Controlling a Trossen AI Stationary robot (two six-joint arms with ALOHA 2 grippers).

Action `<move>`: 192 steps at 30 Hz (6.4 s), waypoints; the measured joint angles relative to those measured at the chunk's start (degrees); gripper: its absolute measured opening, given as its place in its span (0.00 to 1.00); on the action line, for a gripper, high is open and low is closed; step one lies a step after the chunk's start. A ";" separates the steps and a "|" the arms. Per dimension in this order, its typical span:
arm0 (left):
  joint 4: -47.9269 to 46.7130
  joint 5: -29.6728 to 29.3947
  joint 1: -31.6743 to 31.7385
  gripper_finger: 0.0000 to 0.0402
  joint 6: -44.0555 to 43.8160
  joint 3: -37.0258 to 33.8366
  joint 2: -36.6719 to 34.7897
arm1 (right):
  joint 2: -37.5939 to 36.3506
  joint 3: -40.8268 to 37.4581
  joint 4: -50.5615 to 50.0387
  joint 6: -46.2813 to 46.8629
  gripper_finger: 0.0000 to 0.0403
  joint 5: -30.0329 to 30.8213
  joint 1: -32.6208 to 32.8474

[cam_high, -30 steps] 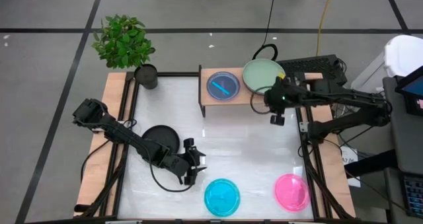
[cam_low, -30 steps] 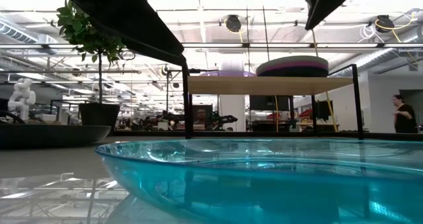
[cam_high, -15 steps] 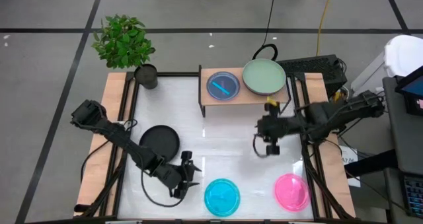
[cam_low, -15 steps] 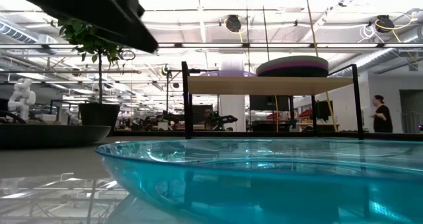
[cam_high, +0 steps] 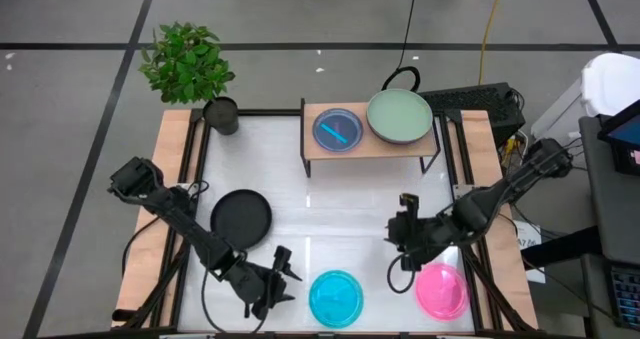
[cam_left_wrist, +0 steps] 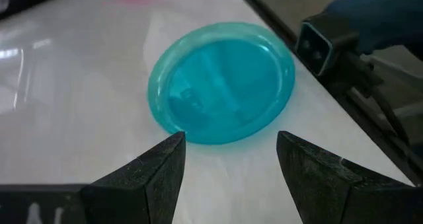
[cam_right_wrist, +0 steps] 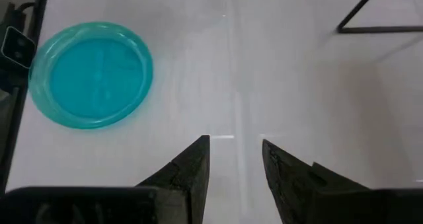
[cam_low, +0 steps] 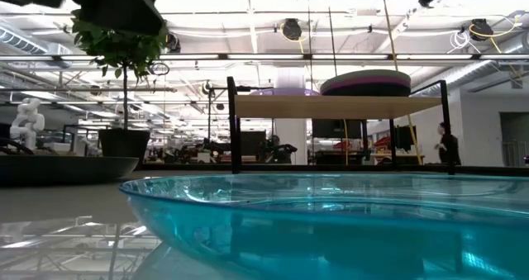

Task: Place and stack plates onto a shelf
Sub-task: Stack the blue plate on top of the blue plate on the shelf, then stack the black plate on top of the light green plate on the shelf

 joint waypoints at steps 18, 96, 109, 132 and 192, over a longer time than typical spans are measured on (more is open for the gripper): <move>4.42 2.54 0.07 0.61 23.09 7.25 14.26 | -0.02 -13.43 17.93 3.23 0.30 0.32 2.49; -23.36 3.93 17.55 0.01 42.99 10.03 -12.31 | -7.45 -20.95 17.50 2.37 0.30 17.83 5.39; -14.40 3.54 29.05 0.01 47.08 10.09 -12.31 | -10.53 -25.21 18.43 4.58 0.30 16.24 5.41; -27.22 8.35 44.93 0.01 54.25 20.57 -12.26 | -11.06 -26.14 29.50 1.36 0.30 14.67 5.44; -23.87 15.40 55.25 0.31 42.73 20.55 -4.09 | -14.62 -26.12 30.75 -3.09 0.30 13.38 5.44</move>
